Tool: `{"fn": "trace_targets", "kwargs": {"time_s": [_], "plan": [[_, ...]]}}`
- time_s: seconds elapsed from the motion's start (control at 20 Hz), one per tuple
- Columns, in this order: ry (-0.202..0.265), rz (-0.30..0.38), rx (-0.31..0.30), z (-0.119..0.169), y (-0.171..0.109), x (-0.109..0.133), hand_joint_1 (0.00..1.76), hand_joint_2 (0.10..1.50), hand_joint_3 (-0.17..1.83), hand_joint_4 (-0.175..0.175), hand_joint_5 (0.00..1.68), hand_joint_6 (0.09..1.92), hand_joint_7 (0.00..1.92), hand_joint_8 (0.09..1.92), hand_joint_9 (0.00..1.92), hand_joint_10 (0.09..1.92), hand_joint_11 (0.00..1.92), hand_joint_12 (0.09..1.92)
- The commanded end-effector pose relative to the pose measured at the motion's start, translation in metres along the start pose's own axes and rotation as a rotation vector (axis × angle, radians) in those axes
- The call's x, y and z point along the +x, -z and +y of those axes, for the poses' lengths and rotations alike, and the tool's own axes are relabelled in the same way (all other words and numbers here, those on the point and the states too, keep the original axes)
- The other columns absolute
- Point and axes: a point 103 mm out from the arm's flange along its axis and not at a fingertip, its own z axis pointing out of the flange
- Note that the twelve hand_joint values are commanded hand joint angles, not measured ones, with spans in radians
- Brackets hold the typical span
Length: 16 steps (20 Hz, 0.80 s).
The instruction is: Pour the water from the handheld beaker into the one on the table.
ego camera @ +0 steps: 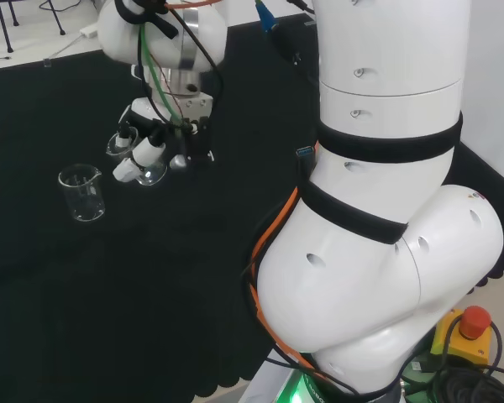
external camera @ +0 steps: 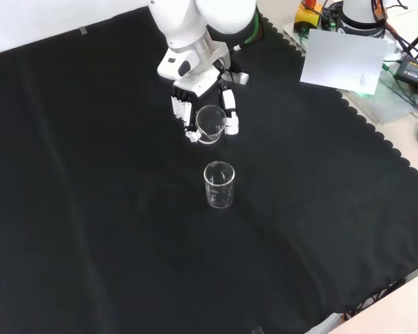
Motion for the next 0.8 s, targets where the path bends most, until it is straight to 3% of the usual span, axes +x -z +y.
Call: {"fn": "trace_targets", "kwargs": {"time_s": [0.05,0.15,0.8], "plan": [[-0.018,-0.112,0.048,0.013,0.012,0.021,1.14,0.71,0.57,0.095,1.26,0.66,1.68,0.09,1.60,0.13,1.18,0.87],[-0.023,-0.186,0.047,0.016,0.012,0.027,1.14,0.71,0.57,0.095,1.26,0.66,1.68,0.09,1.60,0.13,1.18,0.87],[-0.049,-0.382,0.130,0.029,0.019,0.044,1.14,0.69,0.61,0.098,1.25,0.69,1.70,0.09,1.61,0.13,1.19,0.88]]}}
